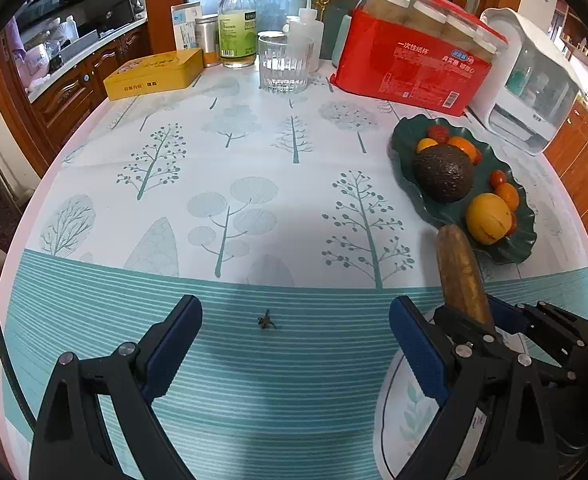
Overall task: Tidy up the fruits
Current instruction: 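Carry the banana with the right tool onto the green plate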
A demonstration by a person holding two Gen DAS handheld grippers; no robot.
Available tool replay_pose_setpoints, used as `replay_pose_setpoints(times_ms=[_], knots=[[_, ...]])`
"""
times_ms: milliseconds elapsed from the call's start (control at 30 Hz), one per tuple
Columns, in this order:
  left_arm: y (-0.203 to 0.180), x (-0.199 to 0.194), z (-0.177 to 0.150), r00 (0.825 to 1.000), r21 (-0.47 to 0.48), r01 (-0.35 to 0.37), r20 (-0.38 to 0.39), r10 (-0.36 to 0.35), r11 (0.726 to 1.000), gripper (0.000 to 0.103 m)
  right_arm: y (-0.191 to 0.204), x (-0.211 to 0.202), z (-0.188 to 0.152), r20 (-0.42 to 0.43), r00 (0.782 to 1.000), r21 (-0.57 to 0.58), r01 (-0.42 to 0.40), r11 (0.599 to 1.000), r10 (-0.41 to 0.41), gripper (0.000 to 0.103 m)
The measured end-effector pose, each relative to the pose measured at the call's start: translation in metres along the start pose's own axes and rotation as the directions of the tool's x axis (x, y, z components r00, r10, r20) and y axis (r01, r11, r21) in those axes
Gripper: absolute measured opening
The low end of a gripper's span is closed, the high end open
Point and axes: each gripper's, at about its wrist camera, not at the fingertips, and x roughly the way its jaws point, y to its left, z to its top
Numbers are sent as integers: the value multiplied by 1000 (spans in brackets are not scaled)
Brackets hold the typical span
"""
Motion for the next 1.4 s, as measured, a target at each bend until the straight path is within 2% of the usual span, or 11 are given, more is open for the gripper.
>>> replay_pose_setpoints(times_ms=[233, 433, 533, 833, 933, 1067, 1400], knots=[[-17, -15, -1, 1000, 4, 17, 18, -17, 1000, 94, -12, -28, -3, 47, 999, 23, -11, 1000, 10, 34], [-53, -28, 10, 999, 52, 37, 35, -39, 998, 94, -44, -57, 1, 82, 997, 75, -7, 997, 1, 34], [-75, -36, 23, 997, 83, 48, 50, -52, 995, 94, -65, -73, 12, 94, 995, 94, 13, 996, -22, 34], [-130, -50, 79, 992, 135, 58, 104, -73, 989, 94, -125, -98, 77, 99, 994, 107, 34, 994, -45, 34], [-141, -46, 102, 991, 140, 47, 120, -64, 989, 94, -140, -90, 101, 91, 996, 119, 16, 993, -26, 34], [-151, -28, 124, 993, 147, 41, 101, -57, 988, 96, -151, -61, 128, 61, 998, 118, 17, 993, -24, 34], [-150, 22, 141, 999, 130, 3, 40, -9, 992, 97, -161, 14, 137, -77, 996, 111, 58, 992, -50, 34]])
